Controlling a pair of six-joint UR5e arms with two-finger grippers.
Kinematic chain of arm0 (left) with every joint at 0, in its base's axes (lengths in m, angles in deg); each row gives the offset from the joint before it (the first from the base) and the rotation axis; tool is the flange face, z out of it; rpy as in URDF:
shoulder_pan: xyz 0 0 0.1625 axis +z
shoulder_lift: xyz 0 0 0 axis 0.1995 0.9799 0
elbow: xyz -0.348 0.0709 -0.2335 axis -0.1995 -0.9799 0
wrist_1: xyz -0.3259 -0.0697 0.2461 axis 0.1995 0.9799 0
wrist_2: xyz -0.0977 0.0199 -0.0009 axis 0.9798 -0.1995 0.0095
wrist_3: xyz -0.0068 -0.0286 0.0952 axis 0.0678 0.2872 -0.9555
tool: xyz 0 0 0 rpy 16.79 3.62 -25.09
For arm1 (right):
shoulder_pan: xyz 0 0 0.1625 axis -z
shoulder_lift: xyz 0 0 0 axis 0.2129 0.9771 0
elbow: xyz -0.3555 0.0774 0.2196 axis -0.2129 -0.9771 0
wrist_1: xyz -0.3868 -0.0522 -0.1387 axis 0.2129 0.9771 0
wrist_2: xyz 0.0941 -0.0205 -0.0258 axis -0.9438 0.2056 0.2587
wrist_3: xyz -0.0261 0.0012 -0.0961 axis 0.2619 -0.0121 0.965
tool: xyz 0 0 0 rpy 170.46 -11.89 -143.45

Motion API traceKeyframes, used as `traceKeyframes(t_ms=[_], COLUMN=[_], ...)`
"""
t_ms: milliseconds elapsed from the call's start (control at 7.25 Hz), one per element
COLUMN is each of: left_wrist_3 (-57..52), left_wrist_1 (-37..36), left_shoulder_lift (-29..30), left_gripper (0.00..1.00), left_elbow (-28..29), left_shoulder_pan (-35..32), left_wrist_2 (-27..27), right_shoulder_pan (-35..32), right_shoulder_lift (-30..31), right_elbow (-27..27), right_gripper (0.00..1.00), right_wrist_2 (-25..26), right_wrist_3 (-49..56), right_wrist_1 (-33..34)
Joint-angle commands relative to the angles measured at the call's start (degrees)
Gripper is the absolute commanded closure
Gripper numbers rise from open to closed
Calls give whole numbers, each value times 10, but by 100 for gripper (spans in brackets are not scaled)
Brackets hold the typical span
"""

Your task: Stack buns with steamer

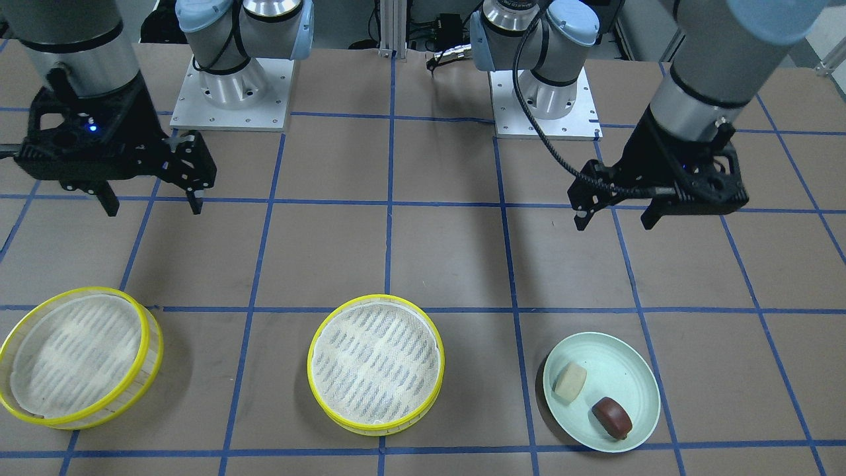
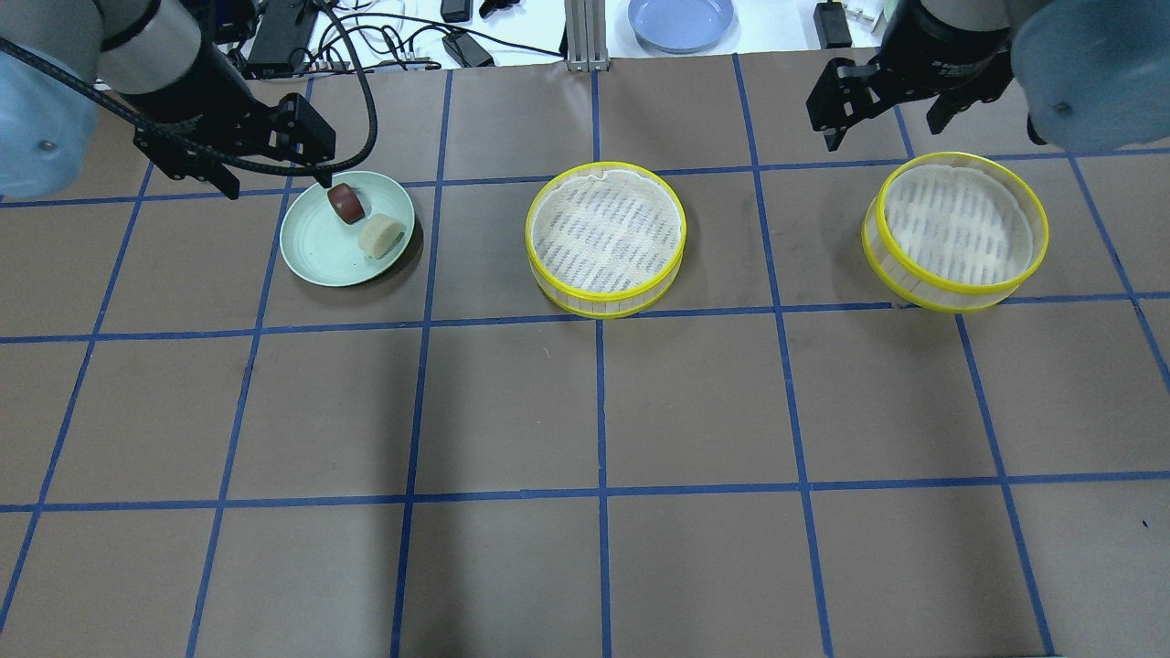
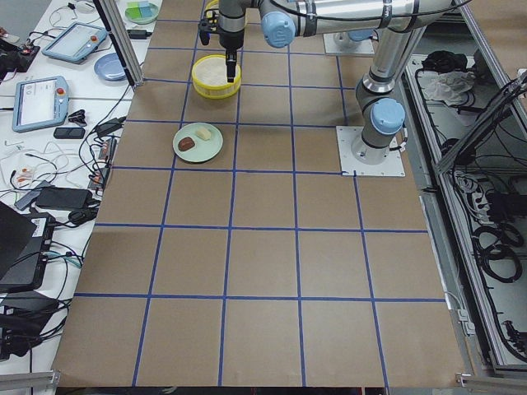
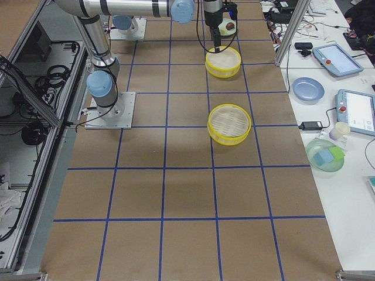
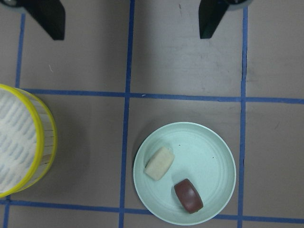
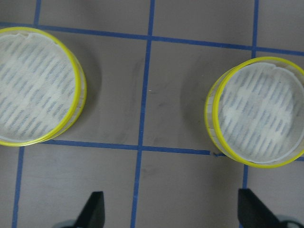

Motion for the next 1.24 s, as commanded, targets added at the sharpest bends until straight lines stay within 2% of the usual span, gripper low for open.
traceKeyframes(t_ms=[0,138,276,414,690,828,1103], left_wrist_3=[-84,-94,-118,-146,-151,-150,-143], left_wrist_1=[-145,-204,-238,-265,-272,-289,-292], left_shoulder_lift=[71,109,142,175,217,234,258], left_gripper=[0,0,0,1,8,8,9], left_elbow=[-41,-42,-42,-43,-43,-43,-42], left_shoulder_pan=[24,24,24,23,22,22,22], left_wrist_2=[1,6,8,8,8,11,38], right_shoulder_pan=[105,145,169,193,226,253,256], right_shoulder_lift=[-49,-84,-125,-170,-241,-272,-297], right_elbow=[-4,-4,-4,-4,-4,-4,-4], right_gripper=[0,1,10,11,11,11,15], right_wrist_2=[-19,-25,-32,-48,-55,-56,-47], right_wrist_3=[112,146,185,199,247,260,260], right_wrist_1=[18,58,106,143,202,244,256])
